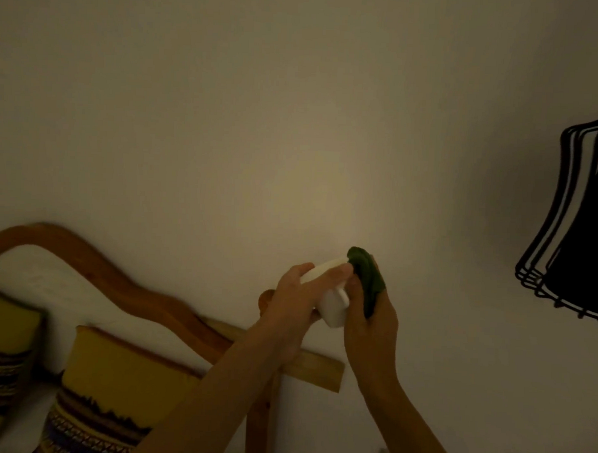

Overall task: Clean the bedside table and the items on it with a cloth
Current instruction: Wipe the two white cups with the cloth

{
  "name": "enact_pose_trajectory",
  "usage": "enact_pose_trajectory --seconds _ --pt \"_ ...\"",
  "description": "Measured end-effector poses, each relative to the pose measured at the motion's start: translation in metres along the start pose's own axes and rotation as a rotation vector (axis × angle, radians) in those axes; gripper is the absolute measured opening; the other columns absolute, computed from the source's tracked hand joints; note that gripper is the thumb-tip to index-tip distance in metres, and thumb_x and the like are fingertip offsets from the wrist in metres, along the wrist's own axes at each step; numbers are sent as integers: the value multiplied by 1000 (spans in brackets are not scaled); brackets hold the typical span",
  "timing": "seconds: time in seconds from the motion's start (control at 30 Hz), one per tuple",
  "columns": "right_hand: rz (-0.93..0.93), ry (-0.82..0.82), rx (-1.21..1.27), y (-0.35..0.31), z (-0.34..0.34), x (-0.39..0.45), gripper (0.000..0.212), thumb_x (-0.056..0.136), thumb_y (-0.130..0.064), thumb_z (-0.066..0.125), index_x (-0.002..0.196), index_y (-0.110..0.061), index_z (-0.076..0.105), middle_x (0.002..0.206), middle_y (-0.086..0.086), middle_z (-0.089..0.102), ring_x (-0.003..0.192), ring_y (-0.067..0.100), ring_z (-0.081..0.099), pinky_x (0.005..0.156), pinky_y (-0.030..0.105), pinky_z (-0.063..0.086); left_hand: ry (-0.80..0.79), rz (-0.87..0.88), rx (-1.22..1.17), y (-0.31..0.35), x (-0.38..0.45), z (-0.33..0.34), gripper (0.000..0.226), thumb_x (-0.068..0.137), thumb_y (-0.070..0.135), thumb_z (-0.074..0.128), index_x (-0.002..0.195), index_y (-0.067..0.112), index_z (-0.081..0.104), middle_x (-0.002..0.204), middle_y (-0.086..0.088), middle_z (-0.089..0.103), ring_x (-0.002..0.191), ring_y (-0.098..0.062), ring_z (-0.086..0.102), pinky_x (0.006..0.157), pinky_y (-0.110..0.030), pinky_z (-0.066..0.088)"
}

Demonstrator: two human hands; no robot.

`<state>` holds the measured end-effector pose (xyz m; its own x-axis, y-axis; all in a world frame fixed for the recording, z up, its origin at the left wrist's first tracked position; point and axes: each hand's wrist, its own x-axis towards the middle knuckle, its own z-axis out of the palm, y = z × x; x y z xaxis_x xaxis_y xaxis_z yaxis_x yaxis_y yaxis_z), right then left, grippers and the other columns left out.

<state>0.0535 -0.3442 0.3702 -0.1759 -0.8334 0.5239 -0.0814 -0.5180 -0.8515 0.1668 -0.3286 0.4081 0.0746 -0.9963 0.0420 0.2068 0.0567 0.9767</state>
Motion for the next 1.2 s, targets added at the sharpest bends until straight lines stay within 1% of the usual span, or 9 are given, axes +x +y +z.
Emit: enact_pose_trajectory --seconds 0.13,0.23,0.3,0.37,0.53,0.7,0.93,1.07,1.2 --pt "25 -14 34 -8 -9 15 47 94 -52 46 136 -35 54 117 -21 64 106 -7 62 81 12 53 -127 31 19 9 1 -2 76 67 41 87 133 17 56 126 -9 64 116 -26 64 97 -42 56" --pt "85 -14 34 -10 -9 19 40 96 -52 46 132 -37 55 115 -14 66 106 5 64 86 27 56 -110 64 -72 13 1 3 61 70 35 83 123 12 65 119 -11 69 111 -27 67 85 -35 60" --pt "156 16 70 -11 -7 16 39 99 -50 48 134 -35 56 118 -10 66 109 10 63 92 40 57 -70 83 -130 11 1 9 63 67 35 81 123 11 65 119 -12 69 109 -27 67 79 -32 59" --pt "261 50 165 -13 -5 13 39 100 -45 50 137 -34 55 122 -7 65 111 15 63 92 46 58 -3 109 -162 7 1 15 73 61 36 82 127 12 61 122 -11 67 110 -25 66 80 -32 60" --pt "626 69 546 -22 -6 5 37 99 -37 58 131 -18 60 119 10 68 106 26 68 72 35 61 131 212 -166 -4 1 25 94 53 35 85 137 14 50 129 -6 60 116 -23 61 97 -43 56" --pt "624 30 531 -20 -16 -2 13 96 -25 64 106 -20 71 101 10 76 95 26 74 67 34 61 77 186 -275 -2 -2 13 80 66 26 81 137 5 52 131 -18 58 117 -27 62 92 -41 59" --pt "683 -40 446 -17 -33 -3 20 96 -27 59 103 -12 70 85 12 77 67 22 73 51 28 54 0 179 -275 -3 -12 0 79 60 28 83 132 15 54 127 -10 60 116 -25 61 84 -34 60" --pt "798 22 735 -18 -21 -9 17 99 -25 55 106 -14 67 80 10 76 73 25 67 57 34 53 -16 164 -236 -11 -20 -2 81 60 22 84 134 19 51 128 -8 57 115 -23 60 81 -30 59" --pt "812 128 979 -14 -4 -24 20 101 -25 55 109 -11 65 73 10 74 68 23 68 47 28 55 -7 144 -270 -16 -26 2 76 60 20 83 129 21 51 126 -6 56 112 -21 60 74 -25 59"
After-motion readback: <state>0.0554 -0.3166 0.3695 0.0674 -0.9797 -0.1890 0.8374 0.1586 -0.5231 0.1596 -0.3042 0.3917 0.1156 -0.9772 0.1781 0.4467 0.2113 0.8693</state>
